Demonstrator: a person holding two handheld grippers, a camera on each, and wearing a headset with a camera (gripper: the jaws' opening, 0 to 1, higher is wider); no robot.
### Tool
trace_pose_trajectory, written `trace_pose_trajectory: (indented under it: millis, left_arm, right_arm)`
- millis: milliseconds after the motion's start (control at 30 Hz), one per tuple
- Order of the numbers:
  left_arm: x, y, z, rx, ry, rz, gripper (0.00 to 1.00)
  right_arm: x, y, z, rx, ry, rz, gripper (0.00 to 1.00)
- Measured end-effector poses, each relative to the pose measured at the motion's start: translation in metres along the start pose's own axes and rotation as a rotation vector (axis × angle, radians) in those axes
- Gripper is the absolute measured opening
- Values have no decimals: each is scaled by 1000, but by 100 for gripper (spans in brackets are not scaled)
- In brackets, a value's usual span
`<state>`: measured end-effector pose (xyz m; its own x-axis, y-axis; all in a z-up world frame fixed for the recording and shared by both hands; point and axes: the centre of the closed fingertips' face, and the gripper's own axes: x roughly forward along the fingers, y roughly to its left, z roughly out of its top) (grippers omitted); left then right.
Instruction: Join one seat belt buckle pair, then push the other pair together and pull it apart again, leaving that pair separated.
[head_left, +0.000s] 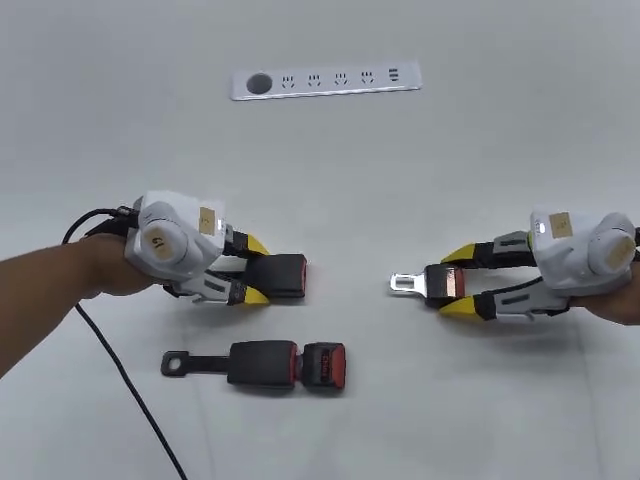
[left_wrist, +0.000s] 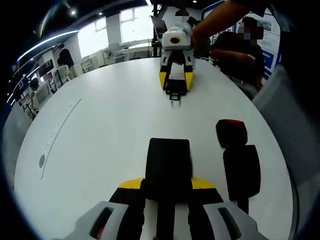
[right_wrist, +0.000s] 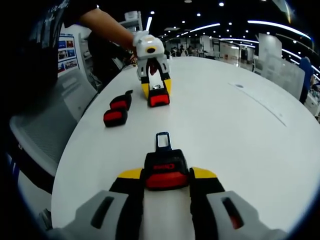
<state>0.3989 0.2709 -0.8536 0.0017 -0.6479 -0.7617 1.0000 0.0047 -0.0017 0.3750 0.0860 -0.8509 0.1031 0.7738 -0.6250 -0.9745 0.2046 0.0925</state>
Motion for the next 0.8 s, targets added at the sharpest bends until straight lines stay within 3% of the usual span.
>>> trace_pose_trajectory:
  millis: [267, 800]
  left_arm:
    - [0, 4, -5, -14, -2, 4, 34]
    - [0, 1, -2, -11, 8, 5, 34]
  right_arm:
    - [10, 0, 9, -2, -17, 5, 37]
    - [42, -9, 29, 7, -58, 7, 37]
